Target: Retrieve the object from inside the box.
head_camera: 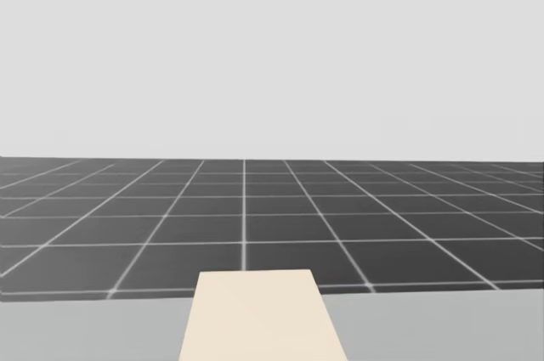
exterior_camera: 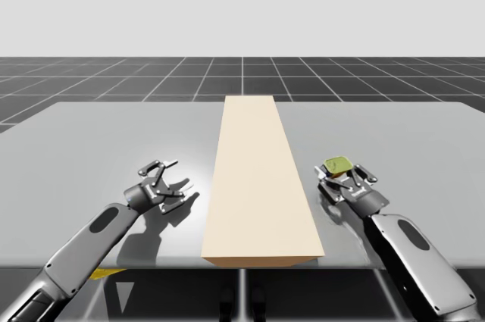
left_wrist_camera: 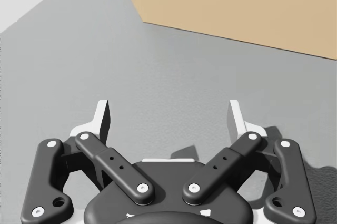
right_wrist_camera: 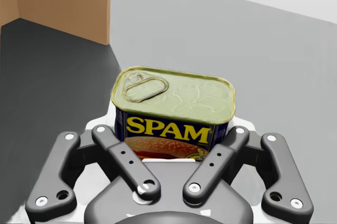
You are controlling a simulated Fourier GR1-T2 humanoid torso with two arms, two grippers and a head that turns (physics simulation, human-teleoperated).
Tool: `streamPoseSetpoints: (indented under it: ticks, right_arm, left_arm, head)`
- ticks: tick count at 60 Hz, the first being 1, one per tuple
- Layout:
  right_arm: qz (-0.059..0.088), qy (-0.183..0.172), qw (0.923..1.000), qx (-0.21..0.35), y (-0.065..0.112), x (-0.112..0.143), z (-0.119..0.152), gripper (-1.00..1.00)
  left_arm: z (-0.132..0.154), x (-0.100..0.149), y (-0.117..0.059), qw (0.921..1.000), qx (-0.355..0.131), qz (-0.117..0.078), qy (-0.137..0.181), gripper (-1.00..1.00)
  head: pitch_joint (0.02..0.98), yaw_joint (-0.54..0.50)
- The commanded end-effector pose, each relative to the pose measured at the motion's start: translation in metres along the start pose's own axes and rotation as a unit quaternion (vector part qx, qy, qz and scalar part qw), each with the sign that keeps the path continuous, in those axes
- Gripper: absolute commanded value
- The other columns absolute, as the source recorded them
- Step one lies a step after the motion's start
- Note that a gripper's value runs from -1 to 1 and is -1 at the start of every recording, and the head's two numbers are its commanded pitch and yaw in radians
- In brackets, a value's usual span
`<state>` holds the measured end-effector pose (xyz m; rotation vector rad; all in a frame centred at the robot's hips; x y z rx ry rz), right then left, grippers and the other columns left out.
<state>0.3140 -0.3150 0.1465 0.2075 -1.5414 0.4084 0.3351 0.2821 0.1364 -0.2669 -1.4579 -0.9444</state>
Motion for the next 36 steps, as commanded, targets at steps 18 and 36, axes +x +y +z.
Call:
streamPoseSetpoints:
  ticks: [18,36]
  right_arm:
    - [0.061,-0.110,0.9842,-0.124,-0.072,0.110,-0.032,1.00]
    - [0.079,-0.211,0.9606,-0.163,-0.079,0.225,-0.037,1.00]
  left_arm:
    - [0.003,0.001,0.008,0.9998,0.018,0.003,-0.010,-1.00]
    - [0.001,0.004,0.020,0.9962,0.085,0.010,-0.019,-1.00]
  head:
    - [0.123,-0.07]
    - [0.113,-0.06]
